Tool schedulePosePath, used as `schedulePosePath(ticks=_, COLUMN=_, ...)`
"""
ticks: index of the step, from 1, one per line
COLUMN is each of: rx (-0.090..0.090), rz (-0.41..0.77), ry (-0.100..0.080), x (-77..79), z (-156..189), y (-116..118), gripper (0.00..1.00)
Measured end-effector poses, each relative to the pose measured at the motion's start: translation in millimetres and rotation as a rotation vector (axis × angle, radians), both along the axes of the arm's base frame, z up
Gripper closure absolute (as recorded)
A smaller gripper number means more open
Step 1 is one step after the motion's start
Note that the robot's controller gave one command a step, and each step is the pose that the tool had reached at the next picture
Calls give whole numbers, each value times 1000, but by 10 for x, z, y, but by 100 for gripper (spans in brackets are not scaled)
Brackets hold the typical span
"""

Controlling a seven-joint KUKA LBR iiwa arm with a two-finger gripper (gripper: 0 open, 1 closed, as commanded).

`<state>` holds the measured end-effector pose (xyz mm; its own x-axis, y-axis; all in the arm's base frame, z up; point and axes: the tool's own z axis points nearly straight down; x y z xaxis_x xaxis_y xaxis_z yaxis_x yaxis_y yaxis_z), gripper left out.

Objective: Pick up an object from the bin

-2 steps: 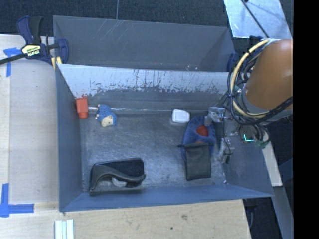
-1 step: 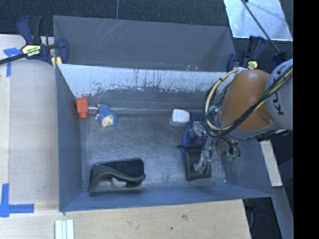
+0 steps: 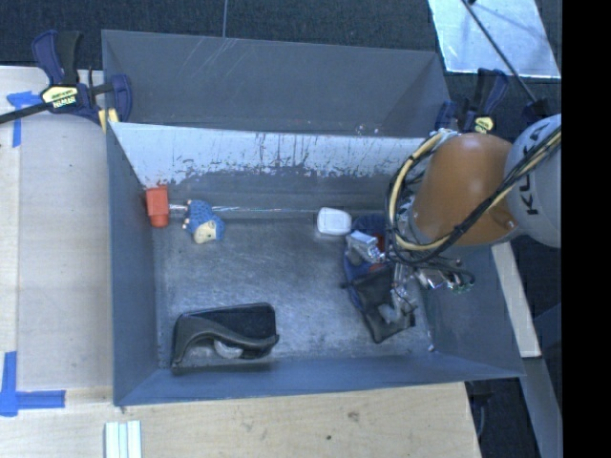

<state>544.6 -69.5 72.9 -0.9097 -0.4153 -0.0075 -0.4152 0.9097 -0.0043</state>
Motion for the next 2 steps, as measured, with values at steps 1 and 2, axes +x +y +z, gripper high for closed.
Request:
schedulePosePath(ticks=1, rx=3, rz=0, ry=-30, x=85, z=68, y=21, gripper=100)
schedulePosePath(ticks=2, rx=-1, rz=14, ry=-5, x=385, z=1863, y=-137, gripper=100)
